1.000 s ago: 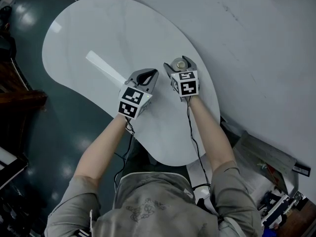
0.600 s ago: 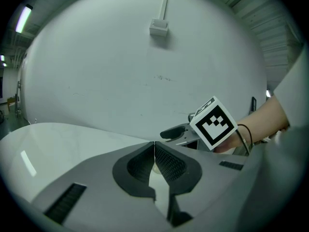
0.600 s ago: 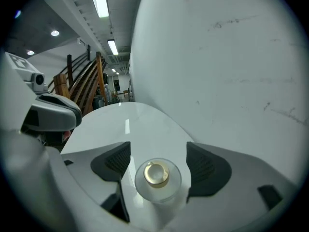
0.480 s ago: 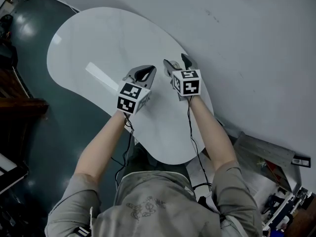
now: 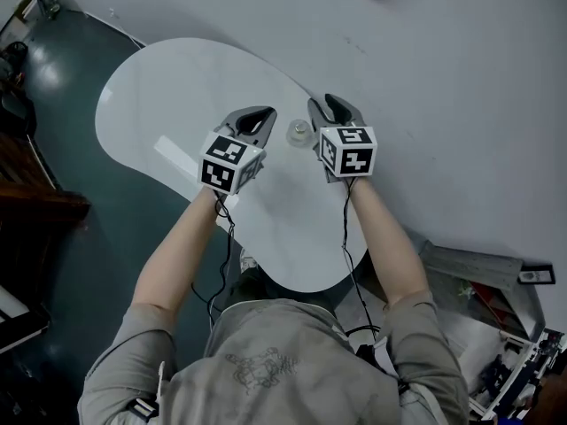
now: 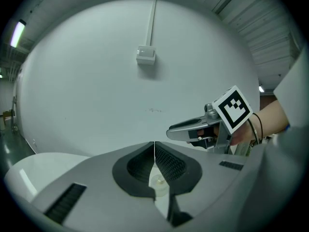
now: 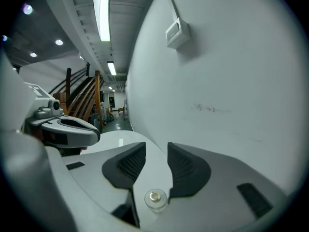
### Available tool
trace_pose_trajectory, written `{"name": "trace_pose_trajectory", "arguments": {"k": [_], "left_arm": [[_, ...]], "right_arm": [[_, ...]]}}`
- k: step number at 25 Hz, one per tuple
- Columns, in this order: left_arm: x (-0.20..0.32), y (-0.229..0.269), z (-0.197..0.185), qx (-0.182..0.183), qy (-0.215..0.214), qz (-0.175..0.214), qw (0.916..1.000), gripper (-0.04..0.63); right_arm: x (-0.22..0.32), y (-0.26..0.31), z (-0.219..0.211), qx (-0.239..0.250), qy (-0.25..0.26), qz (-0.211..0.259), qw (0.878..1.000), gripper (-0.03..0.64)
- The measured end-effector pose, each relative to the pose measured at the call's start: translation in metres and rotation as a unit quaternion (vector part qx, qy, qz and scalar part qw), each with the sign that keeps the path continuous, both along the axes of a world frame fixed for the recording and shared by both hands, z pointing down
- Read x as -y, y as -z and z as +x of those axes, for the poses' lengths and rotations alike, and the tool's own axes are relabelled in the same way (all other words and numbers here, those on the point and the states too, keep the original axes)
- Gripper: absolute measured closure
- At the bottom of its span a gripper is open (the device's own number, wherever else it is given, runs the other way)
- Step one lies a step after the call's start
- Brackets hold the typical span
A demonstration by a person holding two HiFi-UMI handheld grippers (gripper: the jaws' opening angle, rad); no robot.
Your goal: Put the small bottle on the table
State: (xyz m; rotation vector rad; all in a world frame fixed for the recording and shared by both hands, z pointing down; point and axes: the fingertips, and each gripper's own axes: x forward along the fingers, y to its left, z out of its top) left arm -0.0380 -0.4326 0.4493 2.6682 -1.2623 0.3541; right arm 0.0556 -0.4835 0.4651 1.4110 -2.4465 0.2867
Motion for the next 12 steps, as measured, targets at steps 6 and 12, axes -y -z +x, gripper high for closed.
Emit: {"name": "trace_pose_trajectory", "arguments": {"k": [6, 12], "left_arm": [[-0.019, 0.060, 0.006, 0.016, -0.009, 0.049, 0.9986, 0.575], [-0.056, 0.118, 0.015, 0.046, -0.005, 0.134, 0.9899, 0.575]], "right_arm": [[-0.040, 0.080, 0.012, 0.042, 0.002, 0.047, 0.998, 0.542], [-0.092, 0.156, 0.024, 0.062, 0.013, 0.111, 0.992, 0.565]]}}
